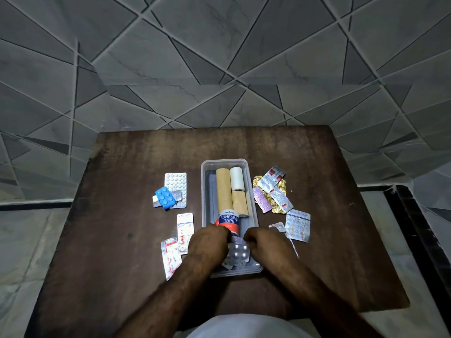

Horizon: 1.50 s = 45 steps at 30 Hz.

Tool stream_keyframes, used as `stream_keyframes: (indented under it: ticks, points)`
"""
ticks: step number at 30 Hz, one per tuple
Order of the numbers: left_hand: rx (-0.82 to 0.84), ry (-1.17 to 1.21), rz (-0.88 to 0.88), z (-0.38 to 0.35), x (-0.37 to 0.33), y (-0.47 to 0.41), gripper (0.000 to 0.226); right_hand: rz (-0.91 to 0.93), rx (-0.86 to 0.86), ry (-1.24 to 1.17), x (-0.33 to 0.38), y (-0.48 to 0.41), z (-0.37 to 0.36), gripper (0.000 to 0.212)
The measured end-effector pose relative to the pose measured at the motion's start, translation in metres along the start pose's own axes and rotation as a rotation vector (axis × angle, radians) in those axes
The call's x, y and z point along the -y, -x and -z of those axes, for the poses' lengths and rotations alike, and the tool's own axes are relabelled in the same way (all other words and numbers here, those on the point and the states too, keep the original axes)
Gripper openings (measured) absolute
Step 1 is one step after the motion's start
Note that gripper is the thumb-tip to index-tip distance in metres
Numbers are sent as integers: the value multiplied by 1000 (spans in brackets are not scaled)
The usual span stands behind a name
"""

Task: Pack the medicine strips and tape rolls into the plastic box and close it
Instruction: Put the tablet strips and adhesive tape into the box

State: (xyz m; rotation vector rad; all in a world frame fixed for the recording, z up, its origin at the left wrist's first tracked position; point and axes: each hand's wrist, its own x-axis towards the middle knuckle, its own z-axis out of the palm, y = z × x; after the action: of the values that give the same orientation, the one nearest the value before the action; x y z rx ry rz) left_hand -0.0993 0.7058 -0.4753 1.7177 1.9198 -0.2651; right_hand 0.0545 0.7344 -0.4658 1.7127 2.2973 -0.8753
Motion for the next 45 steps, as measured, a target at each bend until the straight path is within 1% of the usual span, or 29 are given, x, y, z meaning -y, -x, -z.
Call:
stream_keyframes:
  ticks: [5, 7, 9, 10, 12, 15, 17, 19, 20, 21, 23, 26, 28, 31, 34, 37, 39, 42, 45]
  points:
    - [-10, -126, -19, -9, -2, -3, 39, 123, 47, 238, 7, 6, -8, 21]
    - [-32, -132, -24, -12, 0, -2, 40, 147, 77, 267, 8, 6, -11, 25]
    - [-91, -78, -39, -14, 2, -2, 37, 160, 83, 221, 7, 5, -10, 26]
    - [-151, -7, -44, -12, 5, 0, 33, 162, 62, 160, 6, 5, -7, 26]
    - [-324, 234, -29, -9, 13, 3, 22, 140, -37, 0, -1, 3, 2, 26]
    - [-486, 641, 127, -6, 37, 8, 7, 42, -209, -218, -19, -2, 14, 20]
    - [-535, 808, 259, -13, 60, 6, 7, -38, -289, -310, -34, -7, 16, 16]
    - [-520, 882, 371, -24, 82, 3, 11, -116, -337, -348, -51, -10, 12, 12]
    - [-499, 896, 414, -29, 91, 3, 12, -159, -329, -349, -60, -12, 7, 13]
    - [-473, 893, 448, -35, 97, 3, 11, -198, -310, -351, -68, -14, 2, 15]
    - [-420, 829, 479, -47, 106, 3, 8, -247, -276, -282, -84, -14, -10, 17]
    - [-400, 678, 463, -57, 107, 2, 15, -264, -261, -78, -97, -10, -25, 20]
    - [-421, 623, 453, -60, 102, 0, 22, -276, -266, -54, -97, -6, -31, 25]
    - [-403, 598, 479, -60, 95, -3, 30, -288, -256, -9, -96, -3, -37, 34]
    - [-393, 532, 488, -59, 93, -5, 36, -295, -244, 38, -91, -3, -36, 38]
    - [-395, 494, 475, -56, 91, -9, 39, -295, -242, 27, -90, -5, -36, 37]
    - [-400, 493, 466, -53, 91, -11, 42, -297, -234, 5, -89, -6, -35, 33]
    - [-399, 554, 480, -52, 93, -12, 41, -316, -226, -27, -88, -6, -33, 29]
    - [-411, 620, 475, -51, 96, -14, 39, -350, -253, -132, -92, -8, -33, 29]
